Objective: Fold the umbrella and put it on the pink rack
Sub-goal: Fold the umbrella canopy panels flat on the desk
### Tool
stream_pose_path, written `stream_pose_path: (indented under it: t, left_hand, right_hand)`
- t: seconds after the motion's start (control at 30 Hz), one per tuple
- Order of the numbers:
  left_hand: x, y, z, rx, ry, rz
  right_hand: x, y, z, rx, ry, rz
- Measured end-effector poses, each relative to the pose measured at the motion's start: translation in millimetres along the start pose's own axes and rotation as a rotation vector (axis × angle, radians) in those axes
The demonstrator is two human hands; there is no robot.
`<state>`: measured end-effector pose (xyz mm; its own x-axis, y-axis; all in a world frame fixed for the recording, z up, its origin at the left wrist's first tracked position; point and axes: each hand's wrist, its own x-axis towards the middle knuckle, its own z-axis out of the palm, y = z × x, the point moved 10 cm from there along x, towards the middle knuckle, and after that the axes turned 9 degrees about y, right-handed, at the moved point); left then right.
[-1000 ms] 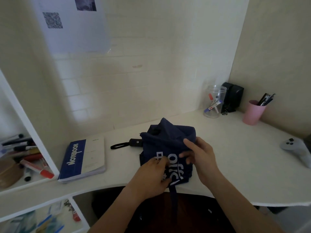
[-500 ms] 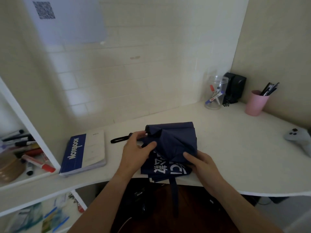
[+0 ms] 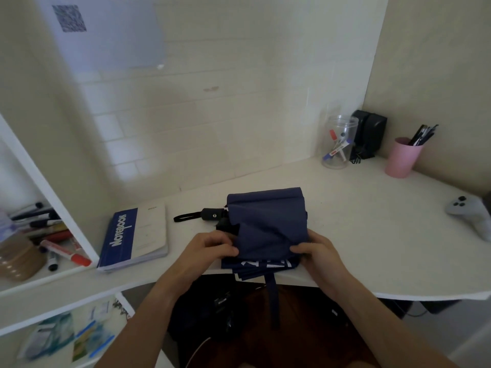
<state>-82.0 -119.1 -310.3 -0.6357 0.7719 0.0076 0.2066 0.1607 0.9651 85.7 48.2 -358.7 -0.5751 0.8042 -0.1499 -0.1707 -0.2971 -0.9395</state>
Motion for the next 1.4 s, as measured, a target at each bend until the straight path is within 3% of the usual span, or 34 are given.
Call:
stream_pose_path:
  t: [0.2, 0.33, 0.43, 0.63, 0.8, 0.97, 1.03, 1.1, 1.17, 1.33, 1.4]
  left_hand:
    - [-12.7, 3.2, 15.7, 0.009, 0.083, -0.053]
    - [-13.0, -14.6, -1.6, -0.02, 0.222, -0.101]
    - [-16.5, -22.1, -12.3, 0.208, 0.289, -0.033]
    - [-24.0, -15.8, -4.3, 0.273, 0.314, 0.035]
    - [-33.0, -5.8, -8.9, 0.429, 0.428, 0.168]
    - [-43.3, -5.1, -8.6, 0.613, 0.551, 0.353]
    - [-45.7, 9.2, 6.6, 0.666, 0.434, 0.542]
    - [-40.6, 17.2, 37.9, 0.804, 0.146, 0.704]
    - [-31.1, 11.4, 56.6, 0.849, -0.06, 0.666]
    - [-17.5, -10.5, 69.6, 1.0, -0.085, 0.584]
    - [-16.1, -21.7, 74.9, 1.07, -0.124, 0.569]
  right_hand:
    - [-6.5, -5.3, 5.9, 0.011, -0.033, -0.006]
    - [-7.0, -4.6, 1.4, -0.13, 0.004, -0.049]
    - [-10.3, -9.2, 0.0, -0.294, 0.05, -0.119]
    - [-16.5, -10.1, 8.8, -0.497, -0.019, -0.172]
    - [-10.4, -5.0, -0.1, -0.368, 0.043, -0.094]
    - [-11.3, -7.8, -2.3, -0.484, 0.109, -0.136]
    - [-10.2, -8.5, -0.7, -0.529, 0.113, -0.157]
    - [-11.5, -9.4, 1.1, -0.551, 0.114, -0.17]
    - [-11.6, -11.6, -2.0, -0.573, 0.142, -0.191]
    - [-19.2, -11.6, -6.9, -0.483, 0.212, -0.191]
    - [-37.0, -34.3, -3.7, -0.659, 0.338, -0.46]
